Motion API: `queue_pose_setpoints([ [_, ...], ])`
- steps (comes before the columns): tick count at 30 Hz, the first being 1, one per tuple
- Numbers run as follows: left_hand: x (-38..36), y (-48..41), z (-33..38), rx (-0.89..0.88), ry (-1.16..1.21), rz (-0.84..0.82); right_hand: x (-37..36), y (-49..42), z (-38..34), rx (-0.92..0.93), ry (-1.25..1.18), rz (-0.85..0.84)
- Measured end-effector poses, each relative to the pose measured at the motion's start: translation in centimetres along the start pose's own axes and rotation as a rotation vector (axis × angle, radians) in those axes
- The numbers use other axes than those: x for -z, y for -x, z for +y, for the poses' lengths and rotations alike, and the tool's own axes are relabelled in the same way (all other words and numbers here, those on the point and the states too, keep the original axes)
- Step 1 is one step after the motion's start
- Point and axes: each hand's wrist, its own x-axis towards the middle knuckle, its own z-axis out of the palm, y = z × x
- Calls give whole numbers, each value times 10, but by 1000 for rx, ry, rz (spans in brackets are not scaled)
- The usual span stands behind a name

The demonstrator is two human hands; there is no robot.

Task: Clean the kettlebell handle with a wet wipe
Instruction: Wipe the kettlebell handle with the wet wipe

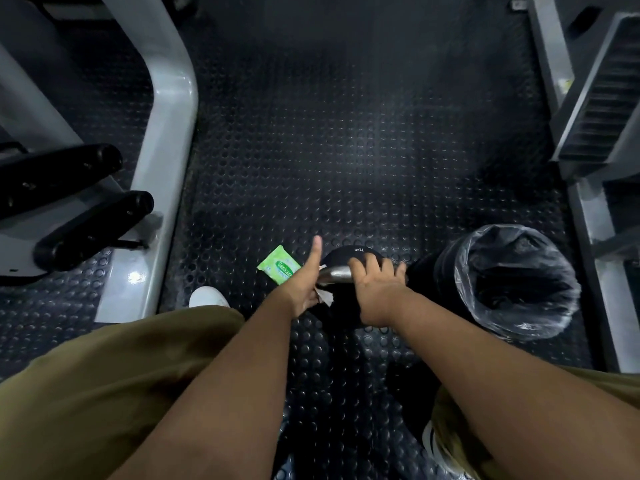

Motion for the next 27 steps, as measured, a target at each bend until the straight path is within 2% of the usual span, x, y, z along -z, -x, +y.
queue_pose_setpoints([
  [3, 2, 9, -4, 8, 87, 1, -1, 0, 1, 3, -13, 8],
  [6, 13, 29, 20, 22, 6, -117, -2, 1, 1, 4, -5, 18],
  [11, 14, 38, 81, 172, -454, -182, 0, -3, -2, -37, 46, -18],
  [14, 0, 36, 92, 183, -560, -111, 0, -5, -3, -58, 50, -43],
  [18, -13, 31, 73, 114, -619, 3, 1, -2, -2, -39, 58, -30],
  [21, -17, 23, 55, 59, -584, 61, -2, -3, 0, -21, 24, -5],
  [23, -11, 20, 42, 67, -454, 78, -3, -3, 1, -7, 11, 7],
  [27, 2, 21, 32, 80, -153, -46, -4, -2, 1, -6, 6, 26],
])
